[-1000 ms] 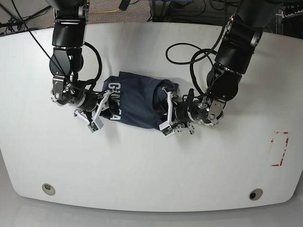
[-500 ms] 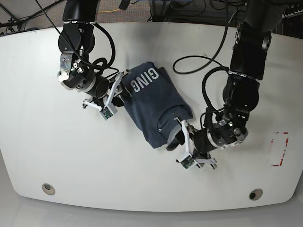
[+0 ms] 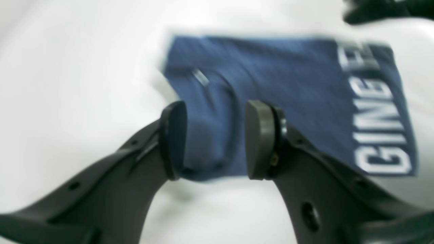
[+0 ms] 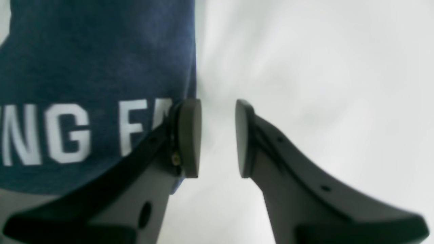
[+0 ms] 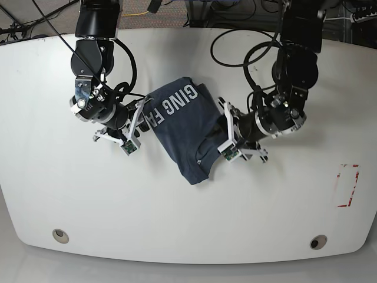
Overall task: Fold the T-shirt properly
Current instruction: 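Lift and rotate the bundled shirt with both grippers into a square, then carry the folded shirt with the left gripper to the table edge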
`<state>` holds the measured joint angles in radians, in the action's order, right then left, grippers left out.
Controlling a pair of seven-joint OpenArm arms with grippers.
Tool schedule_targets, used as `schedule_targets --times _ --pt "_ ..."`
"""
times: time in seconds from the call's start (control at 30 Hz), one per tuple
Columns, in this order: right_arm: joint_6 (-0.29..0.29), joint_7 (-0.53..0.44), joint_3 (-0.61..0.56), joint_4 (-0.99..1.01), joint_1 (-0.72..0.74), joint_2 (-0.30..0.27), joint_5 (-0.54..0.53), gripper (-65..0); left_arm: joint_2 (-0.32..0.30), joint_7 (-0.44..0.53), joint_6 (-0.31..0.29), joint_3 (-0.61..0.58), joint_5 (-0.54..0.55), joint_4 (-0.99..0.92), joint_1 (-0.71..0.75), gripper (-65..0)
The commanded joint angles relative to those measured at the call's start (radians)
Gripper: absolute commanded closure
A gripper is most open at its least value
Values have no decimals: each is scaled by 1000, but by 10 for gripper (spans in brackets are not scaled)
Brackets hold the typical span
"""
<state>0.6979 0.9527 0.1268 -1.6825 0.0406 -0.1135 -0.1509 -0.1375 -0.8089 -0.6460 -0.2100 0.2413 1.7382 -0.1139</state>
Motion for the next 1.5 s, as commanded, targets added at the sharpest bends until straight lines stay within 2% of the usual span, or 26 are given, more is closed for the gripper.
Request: schedule_targets --times 0.0,0.17,0.3,0.4,0.57,0.63,0.67,0.83,0.9,1.0,1.07,1.13,1.3,1.47 --pt "0 -30 1 23 14 -2 -9 -166 11 27 1 4 17 19 10 -258" --pt "0 -31 -16 31 -31 24 -11 -166 14 26 1 85 17 22 44 -258" --pt "0 -30 -109 29 -72 44 -9 -165 12 24 1 148 17 24 49 -258" --pt "0 -30 -175 28 -94 87 -5 -165 8 24 1 156 16 44 50 -258" --pt "0 -25 -184 23 -101 165 -11 -165 -6 6 5 146 16 82 66 -258" --pt "0 -25 -178 -6 -103 173 -11 -165 -4 1 7 146 16 92 69 -260" --pt "0 -25 -178 -15 -103 171 -13 -165 -1 3 9 146 16 88 70 -260" --pt "0 -25 -155 -95 -101 108 -13 -165 62 6 108 131 -69 79 70 -263" --pt "0 -25 -132 -110 -101 99 -13 -165 78 9 136 103 -104 69 70 -265" --pt "0 -25 -85 -113 -97 67 -14 -165 115 18 168 85 -124 35 69 -322" --pt "0 -25 -51 -115 -90 51 -14 -165 160 52 205 85 -130 4 70 -385" --pt "0 -25 -31 -115 -87 47 -14 -165 177 78 233 85 -139 -40 70 -406" --pt "0 -22 37 -118 -87 19 -55 -165 183 207 254 93 -167 -226 69 -354" --pt "0 55 138 -118 -83 -28 -184 -165 171 217 239 195 -170 -329 72 -322"
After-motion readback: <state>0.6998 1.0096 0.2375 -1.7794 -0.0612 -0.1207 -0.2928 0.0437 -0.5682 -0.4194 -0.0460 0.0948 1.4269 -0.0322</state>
